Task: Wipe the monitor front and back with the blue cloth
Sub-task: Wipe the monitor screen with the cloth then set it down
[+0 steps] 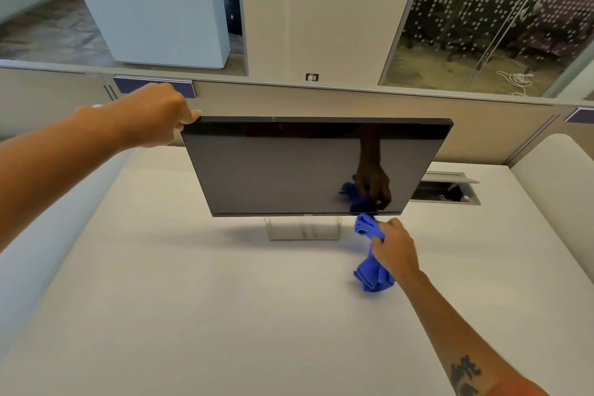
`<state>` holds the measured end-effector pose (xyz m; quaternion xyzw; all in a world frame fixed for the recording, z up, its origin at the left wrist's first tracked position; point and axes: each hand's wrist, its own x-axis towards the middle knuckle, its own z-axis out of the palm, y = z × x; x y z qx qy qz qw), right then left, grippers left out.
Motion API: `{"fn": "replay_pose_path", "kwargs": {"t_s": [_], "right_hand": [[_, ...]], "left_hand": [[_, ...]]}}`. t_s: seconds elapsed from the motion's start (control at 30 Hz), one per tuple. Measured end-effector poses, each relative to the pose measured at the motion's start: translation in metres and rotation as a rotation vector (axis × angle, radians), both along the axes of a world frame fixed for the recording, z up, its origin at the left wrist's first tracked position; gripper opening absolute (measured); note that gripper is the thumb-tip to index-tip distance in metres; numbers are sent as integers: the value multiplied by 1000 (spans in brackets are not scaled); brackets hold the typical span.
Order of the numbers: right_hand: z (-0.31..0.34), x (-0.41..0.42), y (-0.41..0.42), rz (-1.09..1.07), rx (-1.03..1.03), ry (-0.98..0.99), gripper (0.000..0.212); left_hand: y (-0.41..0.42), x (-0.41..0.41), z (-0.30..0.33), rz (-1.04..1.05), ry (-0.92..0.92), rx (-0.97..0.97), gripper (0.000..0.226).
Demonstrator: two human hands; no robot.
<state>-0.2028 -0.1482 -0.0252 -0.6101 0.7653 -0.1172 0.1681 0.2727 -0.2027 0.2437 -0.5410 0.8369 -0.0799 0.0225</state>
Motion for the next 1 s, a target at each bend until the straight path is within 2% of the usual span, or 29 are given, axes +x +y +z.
{"fn": "replay_pose_path", "kwargs": {"t_s": [0.07, 0.17, 0.23, 0.37, 0.47, 0.6, 0.7, 0.8, 0.9, 1.0], "right_hand": [[-3, 8, 1, 66, 51, -6, 11], [-4, 10, -4, -103, 26, -53, 9], [-7, 15, -8, -136, 38, -80, 13], [-16, 50, -12, 11, 74, -122, 40], [-22, 71, -18, 86, 69, -41, 51], [-29, 85, -20, 138, 70, 101, 48], [-38, 105, -12, 134, 106, 91, 47], [-44, 139, -4, 222, 175, 83, 55], [-48, 180, -3, 308, 150, 24, 54], [-53, 224, -10, 452, 97, 62, 63]], "left_hand": [[1, 0, 0, -2, 2, -3, 46], [2, -1, 0, 19, -6, 7, 43], [3, -2, 1, 13, 8, 8, 40], [2, -4, 1, 2, 18, 6, 43], [2, -3, 1, 6, 40, 24, 42], [0, -2, 1, -25, 20, 23, 38], [1, -2, 1, -42, 9, 0, 34], [2, -1, 1, -84, 18, -11, 38], [1, 1, 0, -89, 18, -5, 40], [1, 1, 0, -82, 33, 6, 37]]}}
